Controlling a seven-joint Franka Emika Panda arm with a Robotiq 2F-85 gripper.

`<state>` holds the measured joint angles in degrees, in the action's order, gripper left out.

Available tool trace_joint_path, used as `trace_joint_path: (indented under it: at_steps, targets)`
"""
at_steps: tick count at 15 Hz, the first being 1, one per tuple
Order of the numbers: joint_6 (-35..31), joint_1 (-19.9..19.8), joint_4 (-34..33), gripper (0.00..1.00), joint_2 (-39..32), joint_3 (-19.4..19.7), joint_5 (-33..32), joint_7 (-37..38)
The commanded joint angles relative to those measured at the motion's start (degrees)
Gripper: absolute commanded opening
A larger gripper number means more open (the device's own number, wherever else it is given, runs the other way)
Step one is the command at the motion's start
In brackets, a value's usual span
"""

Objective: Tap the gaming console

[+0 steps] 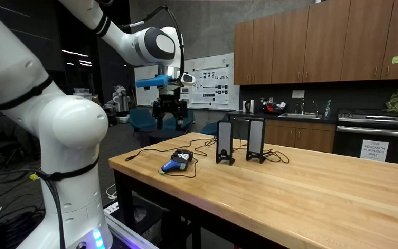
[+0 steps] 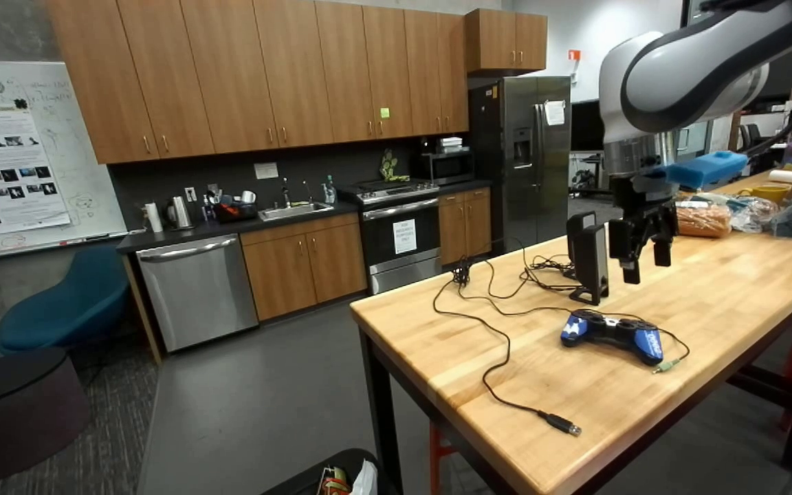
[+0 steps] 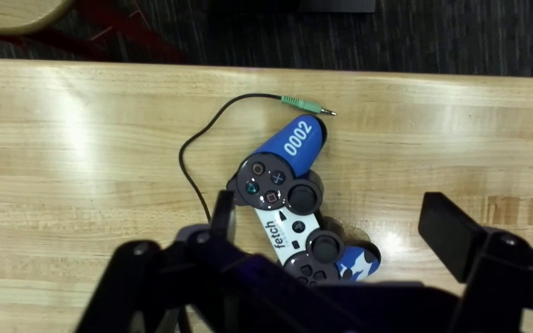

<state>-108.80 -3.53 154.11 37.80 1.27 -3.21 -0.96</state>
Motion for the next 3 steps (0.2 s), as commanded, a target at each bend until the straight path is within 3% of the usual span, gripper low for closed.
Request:
trace_joint_path:
  at_steps: [1,3]
  targets:
    - [2.1,0.7,1.0,1.00,3.9,0.1,-0.8,-1.1]
    - [2.2,0.6,1.2,1.00,4.8,-0.1,-1.0,-0.8]
